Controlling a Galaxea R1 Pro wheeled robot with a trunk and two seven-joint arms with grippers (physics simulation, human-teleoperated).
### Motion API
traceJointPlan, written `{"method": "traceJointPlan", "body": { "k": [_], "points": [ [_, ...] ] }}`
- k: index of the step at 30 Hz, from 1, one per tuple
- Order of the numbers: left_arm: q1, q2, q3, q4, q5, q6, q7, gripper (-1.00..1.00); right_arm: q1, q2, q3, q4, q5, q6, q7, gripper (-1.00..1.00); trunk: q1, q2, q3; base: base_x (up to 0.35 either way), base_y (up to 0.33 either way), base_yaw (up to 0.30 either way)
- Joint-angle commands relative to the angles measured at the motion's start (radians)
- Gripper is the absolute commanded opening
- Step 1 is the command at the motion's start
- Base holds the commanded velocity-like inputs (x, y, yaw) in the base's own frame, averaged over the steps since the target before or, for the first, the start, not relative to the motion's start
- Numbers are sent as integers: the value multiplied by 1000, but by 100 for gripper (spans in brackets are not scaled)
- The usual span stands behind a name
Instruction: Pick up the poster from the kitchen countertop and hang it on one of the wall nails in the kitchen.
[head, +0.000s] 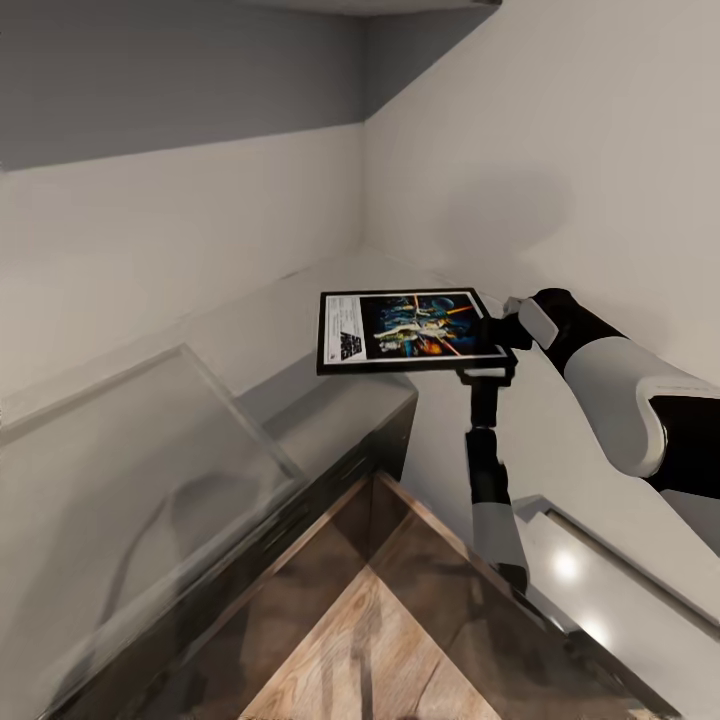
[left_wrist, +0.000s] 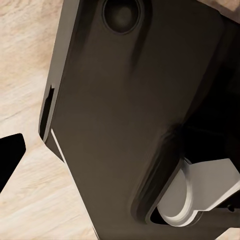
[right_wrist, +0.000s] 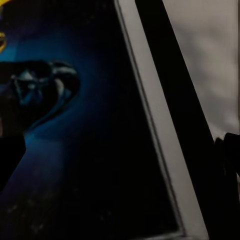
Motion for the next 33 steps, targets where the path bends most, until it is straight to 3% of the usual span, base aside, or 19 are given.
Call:
{"method": "traceJointPlan", "body": {
  "k": [1,13,27,33],
  "points": [
    [0,0,6,-1,-1,1,-5,100,0,0,-3,0,-11,7,-8,100,0,0,-1,-44,0,0],
    [0,0,6,-1,-1,2,-5,100,1,8,-2,18,-12,7,-4,100,0,0,-1,-10,0,0],
    [0,0,6,-1,-1,2,-5,100,1,16,-1,23,-12,7,48,100,0,0,-1,0,0,0],
    [0,0,6,-1,-1,2,-5,100,1,31,-1,23,-12,7,49,100,0,0,-1,-19,0,0]
  ]
}}
